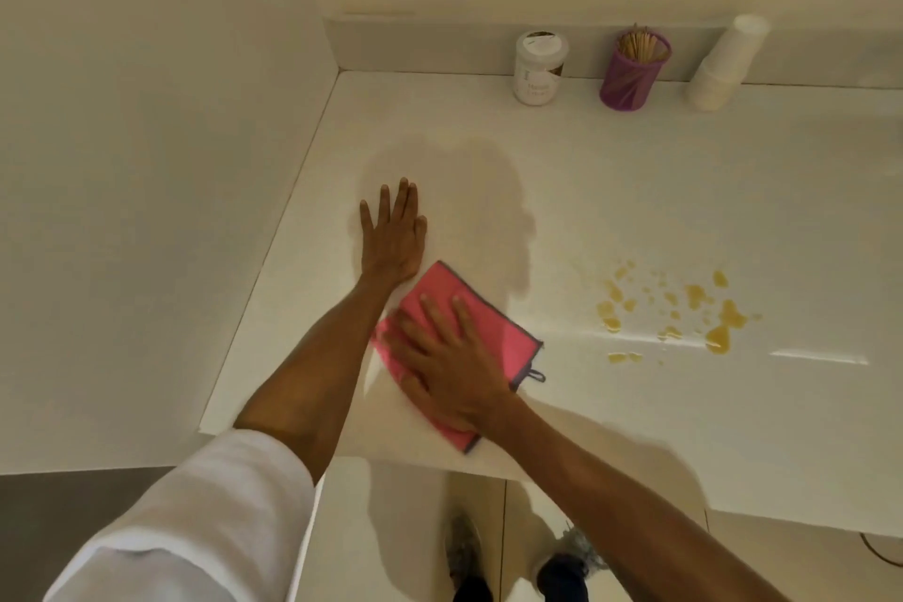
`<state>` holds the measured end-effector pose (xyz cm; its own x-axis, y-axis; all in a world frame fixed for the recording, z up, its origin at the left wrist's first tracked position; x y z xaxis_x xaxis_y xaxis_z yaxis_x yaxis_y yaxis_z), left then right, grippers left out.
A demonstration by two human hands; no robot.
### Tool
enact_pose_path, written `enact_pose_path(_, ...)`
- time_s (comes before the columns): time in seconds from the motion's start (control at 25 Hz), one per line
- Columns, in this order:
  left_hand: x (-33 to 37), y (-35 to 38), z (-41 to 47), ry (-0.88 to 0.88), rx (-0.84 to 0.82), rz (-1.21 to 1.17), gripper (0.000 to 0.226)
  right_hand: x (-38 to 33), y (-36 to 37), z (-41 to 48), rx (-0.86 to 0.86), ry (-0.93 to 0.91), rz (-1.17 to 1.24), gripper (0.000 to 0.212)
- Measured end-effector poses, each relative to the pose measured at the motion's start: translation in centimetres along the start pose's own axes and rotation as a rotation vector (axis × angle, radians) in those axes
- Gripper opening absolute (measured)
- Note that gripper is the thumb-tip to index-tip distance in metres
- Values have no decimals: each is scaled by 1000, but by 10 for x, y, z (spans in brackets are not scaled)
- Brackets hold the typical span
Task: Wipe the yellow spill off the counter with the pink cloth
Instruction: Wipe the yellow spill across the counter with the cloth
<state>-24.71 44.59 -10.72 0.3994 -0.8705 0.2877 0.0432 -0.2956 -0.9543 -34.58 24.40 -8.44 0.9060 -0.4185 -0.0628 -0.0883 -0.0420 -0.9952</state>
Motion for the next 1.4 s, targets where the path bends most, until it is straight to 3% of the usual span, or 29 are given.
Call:
enact_pose_path(0.08, -1, -1, 0, -4, -8, -20, 59, 18, 2, -37, -8, -175, -78, 55)
enact_pose_path(0.16, -1, -2, -1, -7, 3, -27, 59, 62, 4, -64, -34, -211, -144, 55)
enact_pose_path(0.28, 0, 0, 0, -10, 0, -17, 59, 114, 4, -60, -22, 111, -90, 57)
enact_pose_path(0.4, 1, 3, 3, -11, 2, 12, 59, 80, -2, -19, 79, 333, 28, 55)
enact_pose_path(0.52, -1, 3, 5, 6, -3, 10, 58, 8, 0, -12, 101, 275, 109, 54)
enact_pose_path(0.64, -2, 2, 2, 25, 11, 4, 58, 1, 3, -57, 93, 212, 87, 51)
enact_pose_path(0.76, -1, 3, 1, -9, 1, 10, 58, 64, 12, -108, 149, 451, 80, 55)
enact_pose_path(0.92, 2, 2, 3, -21, 2, 22, 58, 183, 10, -120, 68, 742, 6, 61)
enact_pose_path(1.04, 1, 3, 4, -32, 13, 19, 58, 223, 1, -58, 73, 701, 49, 61)
enact_pose_path(1.2, 4, 1, 2, -18, 11, 22, 57, 168, -2, 4, 125, 516, 50, 58)
enact_pose_path(1.32, 3, 0, 0, 4, 19, 16, 58, 119, 0, -48, 64, 280, 39, 57)
enact_pose_path(1.4, 3, 0, 1, -6, 20, 3, 58, 133, 1, -98, 69, 307, 47, 56)
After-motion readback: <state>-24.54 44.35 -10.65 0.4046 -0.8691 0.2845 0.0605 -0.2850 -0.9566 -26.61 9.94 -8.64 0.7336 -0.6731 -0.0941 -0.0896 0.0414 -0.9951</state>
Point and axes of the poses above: each hand's wrist, its own z-axis towards the middle knuckle, its own y-axis out of the palm, x = y × z, the point moved 1 cm from there along z, towards the middle knuckle, and after that the axes turned 8 degrees about -z, right-handed, at the moved point
